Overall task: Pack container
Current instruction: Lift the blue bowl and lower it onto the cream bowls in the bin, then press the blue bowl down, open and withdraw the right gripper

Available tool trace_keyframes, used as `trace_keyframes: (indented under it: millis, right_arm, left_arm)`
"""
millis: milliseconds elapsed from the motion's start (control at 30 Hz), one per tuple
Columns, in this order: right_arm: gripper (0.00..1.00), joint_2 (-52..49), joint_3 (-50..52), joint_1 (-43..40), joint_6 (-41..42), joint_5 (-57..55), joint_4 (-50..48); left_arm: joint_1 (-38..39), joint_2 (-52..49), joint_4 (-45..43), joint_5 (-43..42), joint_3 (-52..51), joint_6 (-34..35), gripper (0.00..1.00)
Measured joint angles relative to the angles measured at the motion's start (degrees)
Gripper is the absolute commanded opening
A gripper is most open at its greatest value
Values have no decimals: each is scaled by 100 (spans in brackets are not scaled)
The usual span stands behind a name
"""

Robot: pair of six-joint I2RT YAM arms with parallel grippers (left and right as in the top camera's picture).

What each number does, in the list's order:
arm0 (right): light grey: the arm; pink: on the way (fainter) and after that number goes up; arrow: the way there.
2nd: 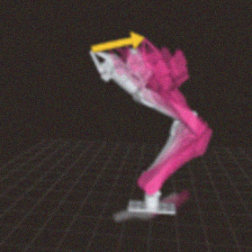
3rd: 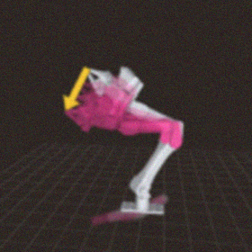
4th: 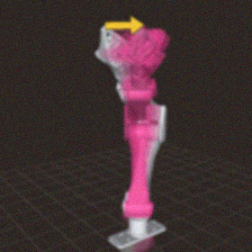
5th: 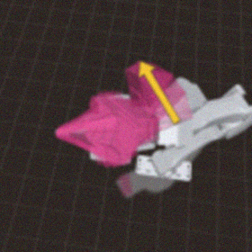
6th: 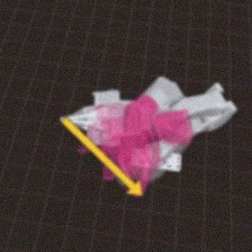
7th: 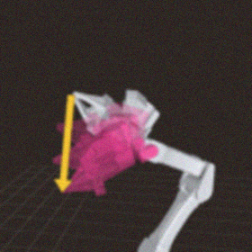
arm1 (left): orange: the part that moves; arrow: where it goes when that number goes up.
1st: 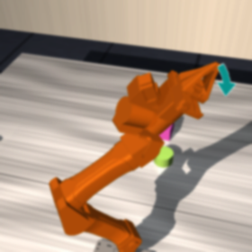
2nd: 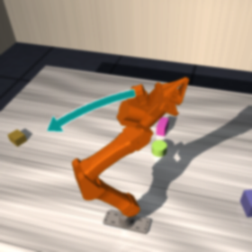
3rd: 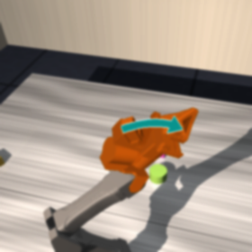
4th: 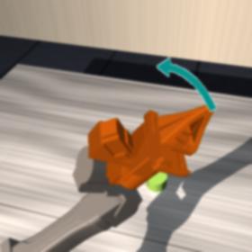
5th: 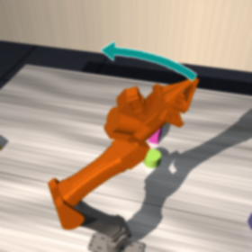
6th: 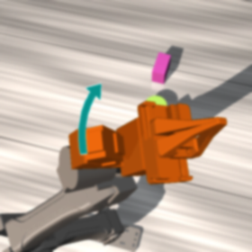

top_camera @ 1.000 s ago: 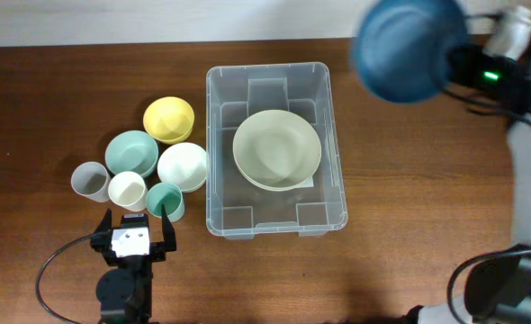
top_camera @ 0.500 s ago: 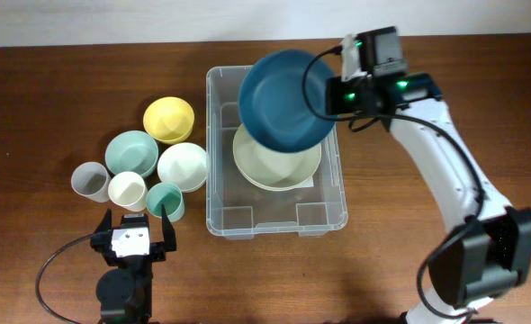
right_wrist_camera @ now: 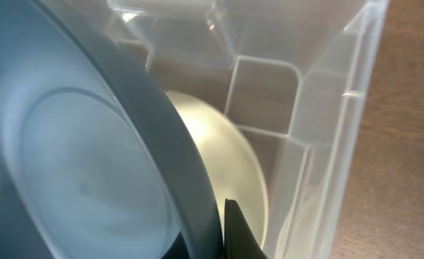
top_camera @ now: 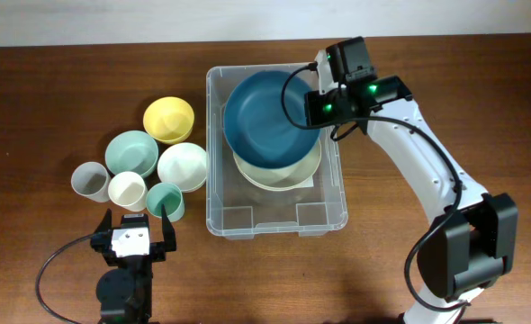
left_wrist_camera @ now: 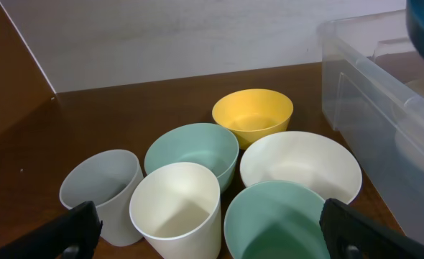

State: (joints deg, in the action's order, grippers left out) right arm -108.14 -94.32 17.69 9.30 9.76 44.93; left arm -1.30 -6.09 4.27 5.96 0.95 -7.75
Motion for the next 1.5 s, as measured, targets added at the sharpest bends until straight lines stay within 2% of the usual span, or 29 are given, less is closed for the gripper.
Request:
trace_keyframes:
  millis: [33, 67, 500, 633, 700, 767, 1333, 1500]
  right_arm:
    - [53, 0, 0, 24, -11, 13, 13]
    - [56, 0, 0, 42, -9, 28, 11]
    - [52, 0, -31, 90, -140, 133, 17]
    - [42, 0, -94, 122, -522, 282, 387]
    - [27, 0, -105, 170, -743, 330, 636]
    - [5, 0, -109, 247, -933, 358, 879]
    - [4, 0, -116, 730, -1696, 977, 3060]
    - [4, 0, -114, 966, -1718, 1104, 3287]
  left_arm:
    - [0, 0, 0, 0, 0, 0, 99]
    - [0, 0, 0, 0, 0, 0, 99]
    - [0, 0, 0, 0, 0, 2, 99]
    - [0, 0, 0, 0, 0, 0, 99]
    - [0, 0, 0, 0, 0, 0, 99]
    - [0, 0, 0, 0, 0, 0, 99]
    - [0, 0, 0, 0, 0, 0, 99]
    - [0, 0, 0, 0, 0, 0, 100]
